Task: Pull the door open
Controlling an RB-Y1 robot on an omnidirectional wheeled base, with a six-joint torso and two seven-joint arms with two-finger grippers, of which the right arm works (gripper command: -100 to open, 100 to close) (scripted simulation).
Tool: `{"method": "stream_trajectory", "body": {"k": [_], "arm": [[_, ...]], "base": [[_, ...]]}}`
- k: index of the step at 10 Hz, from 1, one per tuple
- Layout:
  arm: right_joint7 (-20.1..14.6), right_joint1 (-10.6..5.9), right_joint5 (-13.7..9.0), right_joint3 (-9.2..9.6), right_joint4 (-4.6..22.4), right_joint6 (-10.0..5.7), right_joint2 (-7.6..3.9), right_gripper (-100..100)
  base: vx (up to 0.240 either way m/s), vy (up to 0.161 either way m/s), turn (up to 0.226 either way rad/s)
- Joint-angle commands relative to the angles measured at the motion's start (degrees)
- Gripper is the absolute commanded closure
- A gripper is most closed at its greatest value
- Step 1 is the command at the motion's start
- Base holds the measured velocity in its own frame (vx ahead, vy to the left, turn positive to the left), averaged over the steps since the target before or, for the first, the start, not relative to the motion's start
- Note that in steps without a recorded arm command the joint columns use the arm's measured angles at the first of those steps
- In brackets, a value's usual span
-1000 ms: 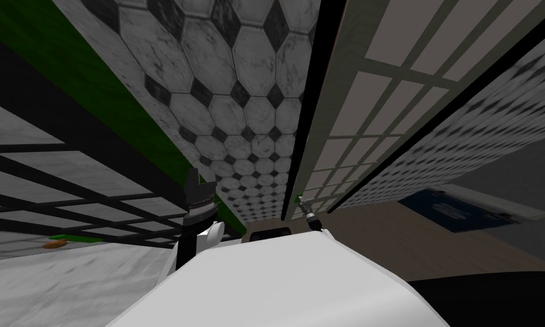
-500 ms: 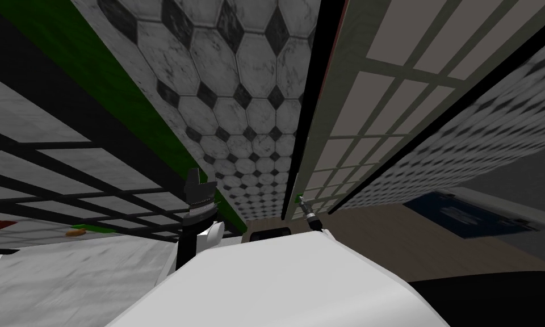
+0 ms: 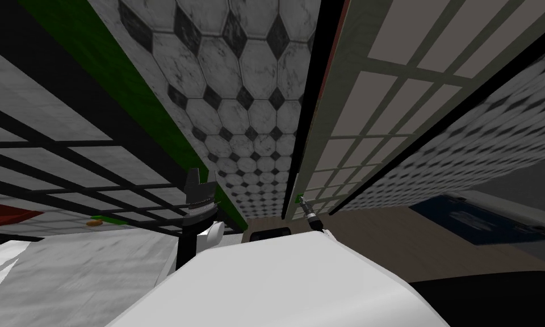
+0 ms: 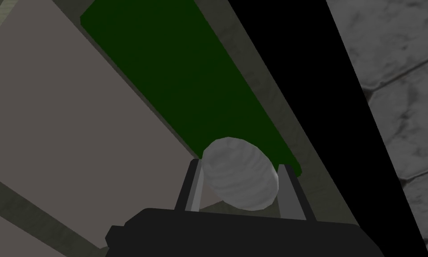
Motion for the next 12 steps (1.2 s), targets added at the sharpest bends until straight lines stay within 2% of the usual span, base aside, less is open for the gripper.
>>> {"method": "stream_trajectory", "body": {"k": [1, 2, 3, 4, 6, 7, 8, 9, 11, 12], "arm": [[-2.9, 0.08, -1.5, 0.57, 0.0, -0.02, -0.41, 100], [-3.7, 0.08, -1.5, 0.57, 0.0, -0.02, -0.41, 100], [-5.7, 0.19, -2.4, 1.00, 0.0, 0.05, -0.64, 100], [-6.0, 0.19, -2.4, 1.00, 0.0, 0.05, -0.64, 100], [-9.7, 0.44, -4.4, 1.91, -0.1, 0.18, -1.13, 100], [-10.6, 0.44, -4.4, 1.91, -0.1, 0.18, -1.13, 100], [-12.5, 0.57, -5.5, 2.38, -0.2, 0.24, -1.38, 100], [-12.9, 0.57, -5.5, 2.38, -0.2, 0.24, -1.38, 100], [-16.6, 0.83, -7.5, 3.33, -0.3, 0.38, -1.89, 100], [-17.6, 0.83, -7.5, 3.33, -0.3, 0.38, -1.89, 100]], "base": [[-0.041, -0.012, 0.100], [-0.030, -0.017, 0.031], [-0.028, -0.014, 0.061], [-0.026, -0.010, 0.028], [-0.038, -0.018, 0.074], [-0.032, -0.015, 0.048], [-0.033, -0.009, 0.070], [-0.026, -0.006, 0.030], [-0.038, -0.005, 0.080], [-0.032, -0.010, 0.041]]}}
